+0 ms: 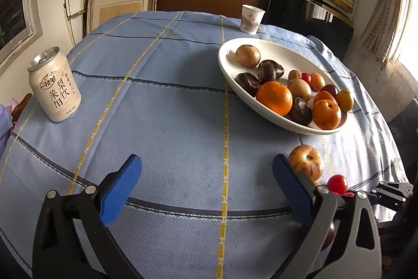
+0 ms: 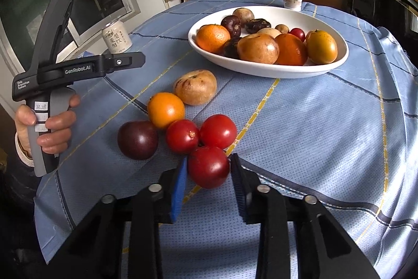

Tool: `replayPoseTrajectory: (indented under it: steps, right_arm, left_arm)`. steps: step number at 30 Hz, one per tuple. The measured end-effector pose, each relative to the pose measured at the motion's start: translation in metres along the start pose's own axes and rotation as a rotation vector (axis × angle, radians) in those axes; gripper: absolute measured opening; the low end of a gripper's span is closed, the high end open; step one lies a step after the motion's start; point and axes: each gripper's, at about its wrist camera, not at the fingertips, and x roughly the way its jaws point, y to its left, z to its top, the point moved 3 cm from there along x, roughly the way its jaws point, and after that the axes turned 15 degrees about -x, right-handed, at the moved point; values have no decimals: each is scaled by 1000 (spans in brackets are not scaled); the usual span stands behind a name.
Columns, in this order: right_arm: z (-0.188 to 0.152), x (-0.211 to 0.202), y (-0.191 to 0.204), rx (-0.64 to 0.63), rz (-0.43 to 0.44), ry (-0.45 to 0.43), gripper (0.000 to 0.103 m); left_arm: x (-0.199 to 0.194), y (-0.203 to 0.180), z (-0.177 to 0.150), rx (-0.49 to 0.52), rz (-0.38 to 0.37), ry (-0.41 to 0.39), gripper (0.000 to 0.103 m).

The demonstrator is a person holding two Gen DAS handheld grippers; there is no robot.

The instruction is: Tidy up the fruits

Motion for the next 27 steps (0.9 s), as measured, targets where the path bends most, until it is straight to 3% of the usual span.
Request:
replayPoseTrajectory:
  steps: [7, 9, 12, 16, 17, 18, 21, 23, 27]
  right_arm:
    - [0, -5, -9, 44, -2, -22, 31]
    - [-1, -7, -17, 74, -9, -32, 31]
    - [-4, -9, -28, 126, -24, -39, 31]
    - [-6, -9, -36, 159, -25, -42, 31]
    - [-6, -8, -37, 162, -31, -39, 31]
    - [-6, -7, -36, 163, -32, -38, 31]
    - [-7, -5, -38, 167, -37, -31, 31]
    - [-7, -5, -39, 170, -40, -29, 31]
    - [-8, -5, -39, 174, -41, -26, 31]
  left_arm:
    - [2, 0, -3, 7, -13, 25, 98]
    - [-1, -5, -7, 39, -71, 52, 98]
    - [-15, -27, -29, 203, -267, 144, 98]
    - [-40, -48, -61, 396, -376, 129, 98]
    - [-43, -54, -69, 427, -400, 131, 90]
    - [-43, -57, -74, 447, -412, 148, 74]
    - [-31, -63, -82, 469, -385, 203, 59]
    - [-26, -61, -83, 456, -381, 228, 52]
    - [-22, -58, -81, 423, -385, 235, 52]
